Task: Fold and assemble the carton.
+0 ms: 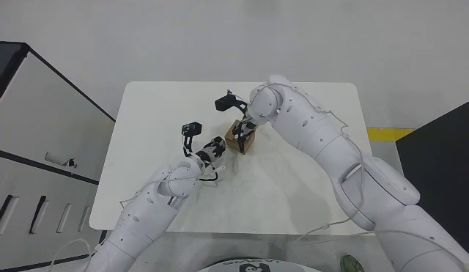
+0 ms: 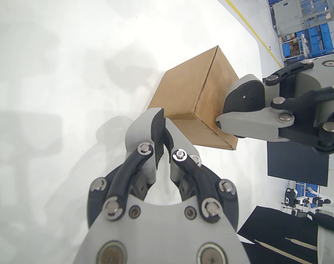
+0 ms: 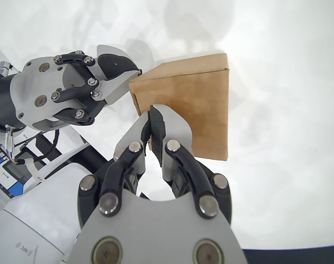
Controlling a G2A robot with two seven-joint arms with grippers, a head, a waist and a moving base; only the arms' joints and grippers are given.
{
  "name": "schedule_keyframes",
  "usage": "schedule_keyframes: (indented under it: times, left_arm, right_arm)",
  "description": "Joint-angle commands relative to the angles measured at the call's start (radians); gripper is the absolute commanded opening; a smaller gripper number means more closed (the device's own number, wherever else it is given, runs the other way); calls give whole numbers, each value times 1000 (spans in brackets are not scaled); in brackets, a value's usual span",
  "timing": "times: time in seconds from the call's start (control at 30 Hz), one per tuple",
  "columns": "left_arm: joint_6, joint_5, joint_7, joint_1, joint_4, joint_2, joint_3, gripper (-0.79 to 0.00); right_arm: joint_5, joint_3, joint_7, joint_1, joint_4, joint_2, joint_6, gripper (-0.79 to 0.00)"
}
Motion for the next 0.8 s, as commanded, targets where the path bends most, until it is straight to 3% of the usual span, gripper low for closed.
schedule_keyframes:
  times: [0.0, 0.53, 0.6, 0.67, 0.73, 0.77]
  left_arm:
    - [0, 0, 0, 0, 0, 0, 0, -785]
    - [0, 0, 0, 0, 0, 0, 0, -785]
    - [0, 0, 0, 0, 0, 0, 0, -785]
    - [0, 0, 0, 0, 0, 0, 0, -785]
    - [0, 0, 0, 0, 0, 0, 0, -785]
    - [0, 0, 0, 0, 0, 0, 0, -785]
  right_arm:
    - [1, 1, -2, 1, 2, -1, -1, -785]
    - [13, 29, -10, 5, -4, 3, -3, -767]
    - [25, 42, -8, 5, -5, 8, -12, -489]
    - [39, 61, -10, 6, -8, 14, -23, -289]
    - [68, 92, -12, 5, -10, 25, -43, -15]
    - [81, 110, -11, 4, -11, 32, -55, 0]
